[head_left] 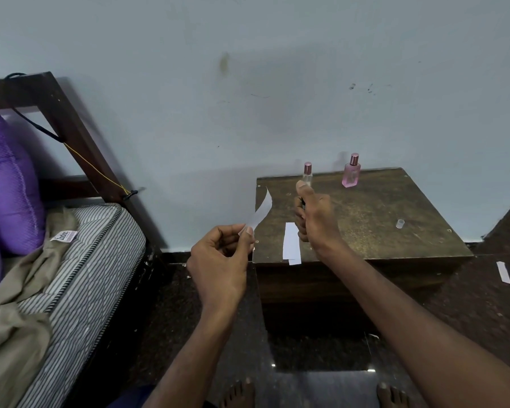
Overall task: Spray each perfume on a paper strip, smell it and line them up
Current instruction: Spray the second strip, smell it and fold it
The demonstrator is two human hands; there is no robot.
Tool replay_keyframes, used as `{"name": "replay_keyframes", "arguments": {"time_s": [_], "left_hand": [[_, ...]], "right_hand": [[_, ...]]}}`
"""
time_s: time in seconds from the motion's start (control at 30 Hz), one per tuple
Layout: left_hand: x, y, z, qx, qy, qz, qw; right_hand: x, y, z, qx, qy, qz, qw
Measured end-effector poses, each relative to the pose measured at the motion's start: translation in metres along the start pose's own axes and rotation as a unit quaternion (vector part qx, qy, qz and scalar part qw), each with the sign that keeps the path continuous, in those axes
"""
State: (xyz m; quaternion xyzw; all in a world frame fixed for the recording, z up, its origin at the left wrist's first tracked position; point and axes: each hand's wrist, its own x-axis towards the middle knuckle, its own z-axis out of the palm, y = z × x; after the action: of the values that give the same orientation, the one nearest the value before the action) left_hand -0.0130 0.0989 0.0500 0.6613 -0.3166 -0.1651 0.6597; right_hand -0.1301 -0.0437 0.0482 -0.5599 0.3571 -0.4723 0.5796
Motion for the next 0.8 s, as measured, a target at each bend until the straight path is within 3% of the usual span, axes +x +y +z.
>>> {"name": "replay_keyframes", "arguments": {"time_s": [0.3,0.8], "left_hand": [[-0.0002,0.0001,-0.0015,0.011,0.002,0.007,1.000],[0.0007,0.0031,-0.0025,0.026,-0.010,0.026,0.999]], "right_hand": [[0.0018,0.0004,-0.0024,0.000,0.021,0.002,1.000],[0.0015,-0.0007,-0.0045,0.001,-0.025,0.006,1.000]]}}
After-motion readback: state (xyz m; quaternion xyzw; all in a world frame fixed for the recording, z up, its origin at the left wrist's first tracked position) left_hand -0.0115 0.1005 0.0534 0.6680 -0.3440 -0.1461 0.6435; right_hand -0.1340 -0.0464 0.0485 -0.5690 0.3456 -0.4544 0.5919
